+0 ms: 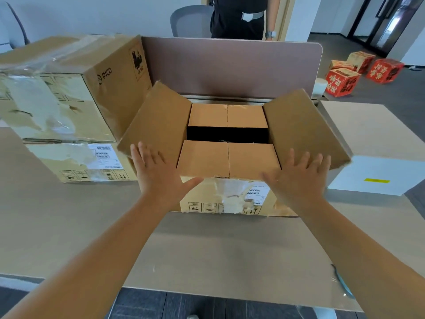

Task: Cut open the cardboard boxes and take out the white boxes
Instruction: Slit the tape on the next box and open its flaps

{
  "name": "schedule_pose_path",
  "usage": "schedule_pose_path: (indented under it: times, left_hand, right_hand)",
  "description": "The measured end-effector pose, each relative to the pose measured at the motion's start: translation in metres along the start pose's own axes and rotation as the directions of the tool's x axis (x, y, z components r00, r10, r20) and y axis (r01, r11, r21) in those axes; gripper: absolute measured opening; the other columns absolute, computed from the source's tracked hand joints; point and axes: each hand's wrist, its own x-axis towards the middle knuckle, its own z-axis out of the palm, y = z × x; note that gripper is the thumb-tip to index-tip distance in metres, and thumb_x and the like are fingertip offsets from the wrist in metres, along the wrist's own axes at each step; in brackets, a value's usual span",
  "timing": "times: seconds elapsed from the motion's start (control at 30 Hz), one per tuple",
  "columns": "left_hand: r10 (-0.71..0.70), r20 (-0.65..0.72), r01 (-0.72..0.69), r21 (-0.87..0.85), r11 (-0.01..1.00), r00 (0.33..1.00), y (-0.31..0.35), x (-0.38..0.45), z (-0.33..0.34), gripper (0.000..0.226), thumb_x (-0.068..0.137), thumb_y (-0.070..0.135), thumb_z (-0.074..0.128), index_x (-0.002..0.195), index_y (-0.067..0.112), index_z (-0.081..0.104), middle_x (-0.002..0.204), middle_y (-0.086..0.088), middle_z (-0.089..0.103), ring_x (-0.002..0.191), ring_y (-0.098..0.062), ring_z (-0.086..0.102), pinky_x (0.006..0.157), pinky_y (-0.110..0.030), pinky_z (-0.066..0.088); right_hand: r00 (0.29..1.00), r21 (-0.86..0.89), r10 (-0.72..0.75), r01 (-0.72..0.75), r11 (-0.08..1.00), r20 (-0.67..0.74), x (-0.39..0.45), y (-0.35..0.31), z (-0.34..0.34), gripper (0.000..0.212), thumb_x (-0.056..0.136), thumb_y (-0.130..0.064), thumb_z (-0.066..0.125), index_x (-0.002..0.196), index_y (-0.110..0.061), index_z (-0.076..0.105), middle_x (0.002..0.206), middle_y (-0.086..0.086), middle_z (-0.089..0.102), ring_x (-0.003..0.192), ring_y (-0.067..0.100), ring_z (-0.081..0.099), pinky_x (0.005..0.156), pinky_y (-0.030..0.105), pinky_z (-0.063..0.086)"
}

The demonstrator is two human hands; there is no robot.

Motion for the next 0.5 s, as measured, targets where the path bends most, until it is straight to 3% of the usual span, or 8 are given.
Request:
schedule_pose_path:
  times: [0.1,0.17,0.23,0.3,0.37,0.47,0.5]
  left_hand:
    - [0.014,0.072,0.007,-0.276,0.961,0.997,0.004,0.007,0.012,0.105,0.063,0.088,0.018,0.133,0.010,0.035,0.131,-0.017,0.047,0.128,-0.035,0.037,0.111,-0.056,0.006]
    - [0.035,0.129,0.038,-0.526,0.850,0.991,0.008,0.014,0.018,0.100,0.065,0.085,0.033,0.133,0.011,0.031,0.125,-0.012,0.053,0.118,-0.032,0.048,0.107,-0.051,0.027]
    - [0.059,0.160,0.073,-0.710,0.701,0.985,0.012,0.019,0.019,0.096,0.067,0.078,0.046,0.133,0.009,0.030,0.122,-0.010,0.053,0.109,-0.030,0.052,0.091,-0.042,0.042]
    - [0.057,0.169,0.093,-0.760,0.644,0.984,0.014,0.025,0.017,0.088,0.070,0.069,0.058,0.127,0.007,0.033,0.112,-0.007,0.053,0.093,-0.024,0.050,0.075,-0.034,0.041]
    - [0.062,0.173,0.091,-0.752,0.653,0.983,0.012,0.032,0.016,0.091,0.065,0.067,0.064,0.125,0.007,0.032,0.101,-0.002,0.050,0.084,-0.019,0.046,0.067,-0.032,0.039]
    - [0.117,0.173,0.041,-0.708,0.705,0.978,0.006,0.045,0.015,0.106,0.058,0.073,0.064,0.134,0.011,0.024,0.099,0.002,0.050,0.084,-0.020,0.051,0.063,-0.031,0.044]
    - [0.144,0.166,0.011,-0.694,0.720,0.975,0.005,0.049,0.014,0.111,0.057,0.075,0.064,0.138,0.013,0.019,0.109,0.001,0.051,0.093,-0.023,0.053,0.070,-0.034,0.048]
  right_hand:
    - [0.990,0.391,0.040,-0.090,0.916,0.134,0.007,-0.006,0.006,0.087,0.080,-0.072,0.033,0.138,-0.008,0.023,0.132,0.020,0.043,0.122,0.037,0.042,0.100,0.047,0.033]
    - [0.986,0.555,0.047,-0.128,0.822,0.159,0.009,-0.011,0.008,0.080,0.078,-0.067,0.047,0.130,-0.008,0.030,0.123,0.017,0.046,0.112,0.036,0.048,0.090,0.041,0.039]
    - [0.980,0.598,0.058,-0.162,0.785,0.190,0.012,-0.018,0.010,0.081,0.073,-0.063,0.059,0.128,-0.009,0.032,0.121,0.015,0.046,0.110,0.035,0.049,0.088,0.040,0.041]
    - [0.971,0.634,0.065,-0.199,0.747,0.228,0.018,-0.022,0.012,0.083,0.067,-0.058,0.068,0.124,-0.008,0.035,0.119,0.014,0.048,0.108,0.032,0.050,0.089,0.042,0.046]
    - [0.958,0.639,0.054,-0.229,0.735,0.281,0.027,-0.023,0.010,0.083,0.063,-0.055,0.073,0.120,-0.006,0.036,0.116,0.012,0.049,0.105,0.031,0.051,0.089,0.044,0.047]
    - [0.934,0.595,0.035,-0.255,0.762,0.355,0.038,-0.023,0.002,0.090,0.062,-0.053,0.075,0.125,-0.004,0.033,0.126,0.014,0.042,0.115,0.031,0.045,0.095,0.043,0.044]
    - [0.934,0.570,0.036,-0.248,0.783,0.356,0.040,-0.025,0.000,0.094,0.063,-0.053,0.074,0.130,-0.004,0.030,0.132,0.015,0.037,0.121,0.032,0.039,0.099,0.043,0.041]
